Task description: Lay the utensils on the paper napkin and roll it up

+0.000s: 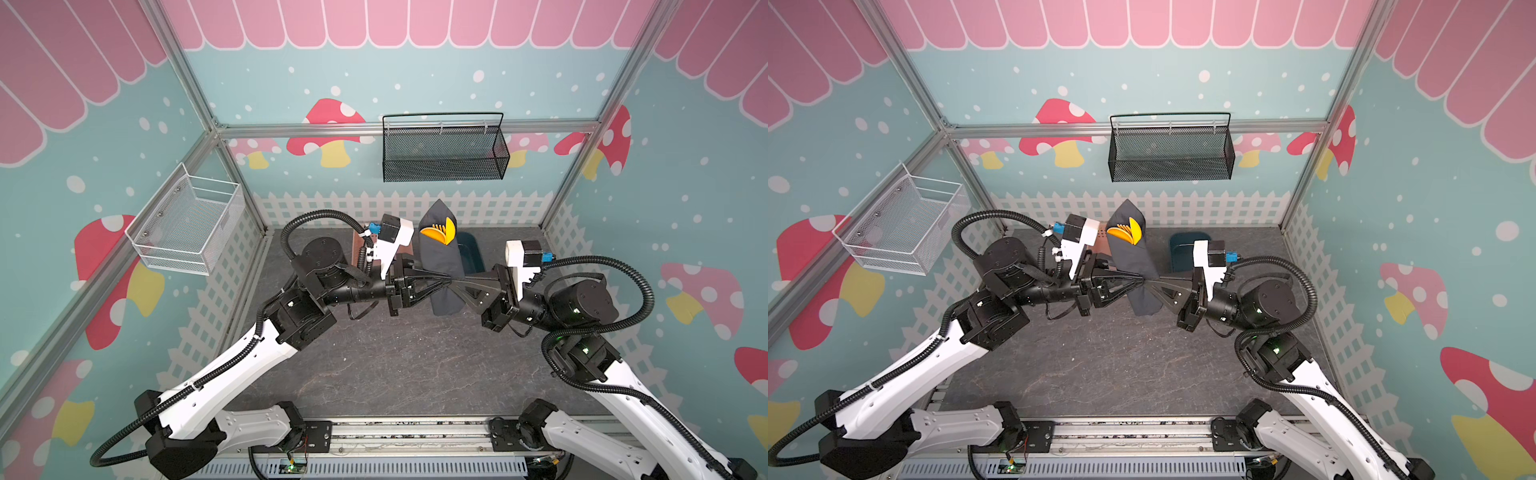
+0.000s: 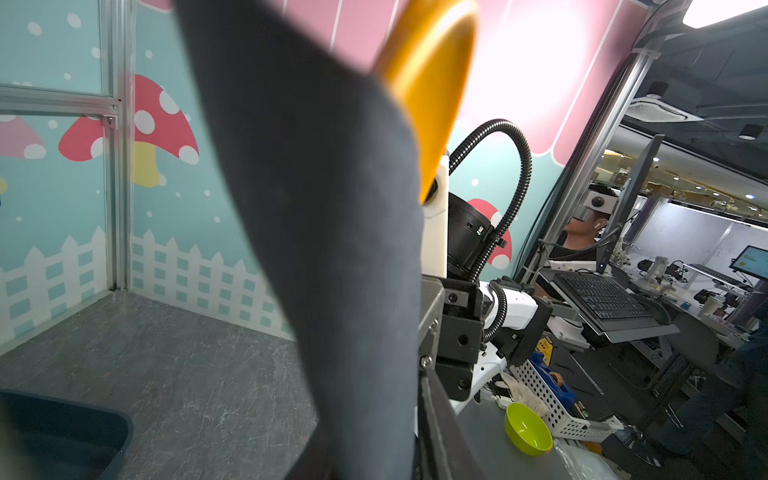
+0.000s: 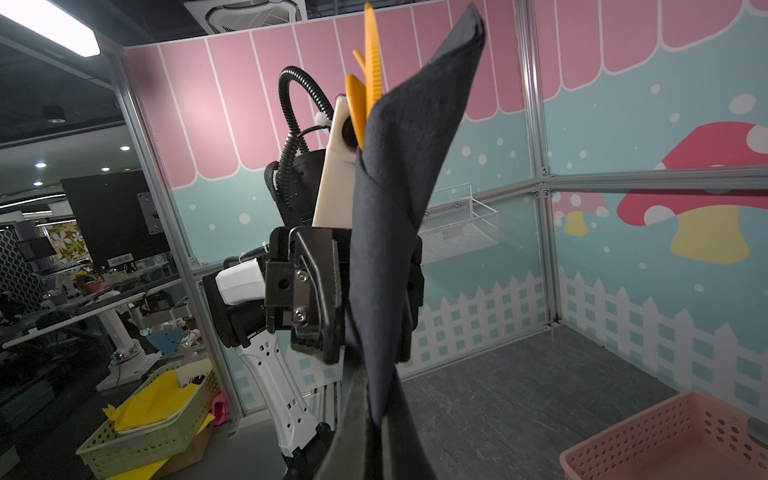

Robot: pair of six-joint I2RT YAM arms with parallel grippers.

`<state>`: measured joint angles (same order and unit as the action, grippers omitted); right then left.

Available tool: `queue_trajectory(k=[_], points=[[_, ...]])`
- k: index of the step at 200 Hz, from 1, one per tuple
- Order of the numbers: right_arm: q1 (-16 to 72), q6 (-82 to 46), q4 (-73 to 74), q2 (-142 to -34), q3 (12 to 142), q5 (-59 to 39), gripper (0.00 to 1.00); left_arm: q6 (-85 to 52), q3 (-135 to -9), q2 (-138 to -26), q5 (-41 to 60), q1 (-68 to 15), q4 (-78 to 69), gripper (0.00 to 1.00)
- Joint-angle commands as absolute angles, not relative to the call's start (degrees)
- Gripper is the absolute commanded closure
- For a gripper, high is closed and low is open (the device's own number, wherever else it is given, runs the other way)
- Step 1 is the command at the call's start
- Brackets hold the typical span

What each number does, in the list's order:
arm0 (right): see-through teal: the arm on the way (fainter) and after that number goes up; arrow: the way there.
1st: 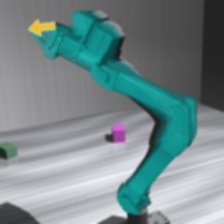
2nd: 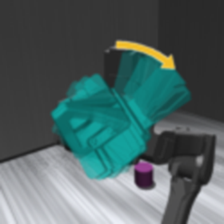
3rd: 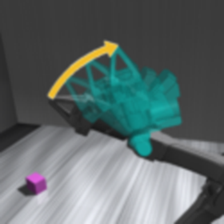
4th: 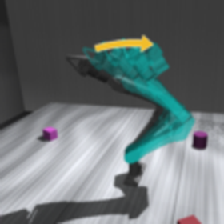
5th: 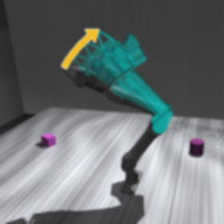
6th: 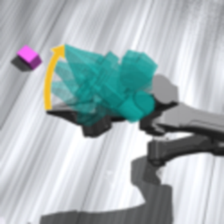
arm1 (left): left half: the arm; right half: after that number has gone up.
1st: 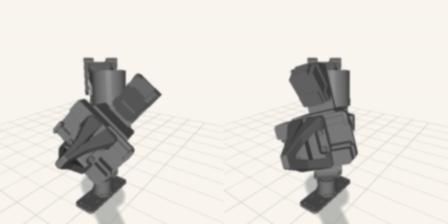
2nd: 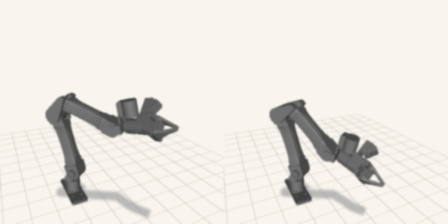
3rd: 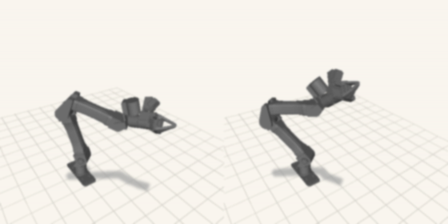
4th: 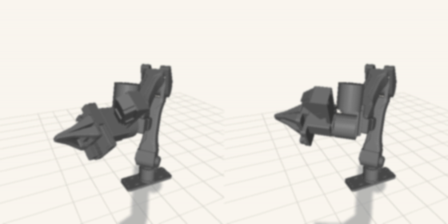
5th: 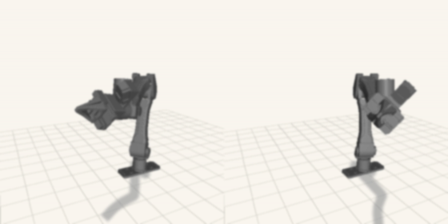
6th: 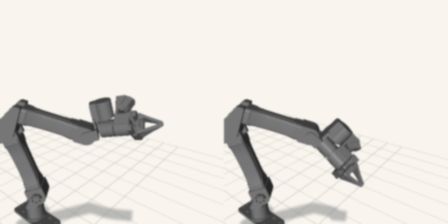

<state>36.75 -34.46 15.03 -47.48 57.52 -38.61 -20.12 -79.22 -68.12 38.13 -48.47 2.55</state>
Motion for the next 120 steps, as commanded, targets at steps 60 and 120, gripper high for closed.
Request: queue_trajectory(k=[60, 120], points=[[36.6, -35.1, 17.3, -46.8, 58.9, -38.1, 0.98, -19.2, -78.5, -67.1, 39.0, -48.5, 2.1, 0.90], [36.6, -34.6, 16.2, -46.0, 58.0, -36.1, 0.71, -17.9, -79.5, -67.0, 37.3, -47.7, 5.2, 0.94]])
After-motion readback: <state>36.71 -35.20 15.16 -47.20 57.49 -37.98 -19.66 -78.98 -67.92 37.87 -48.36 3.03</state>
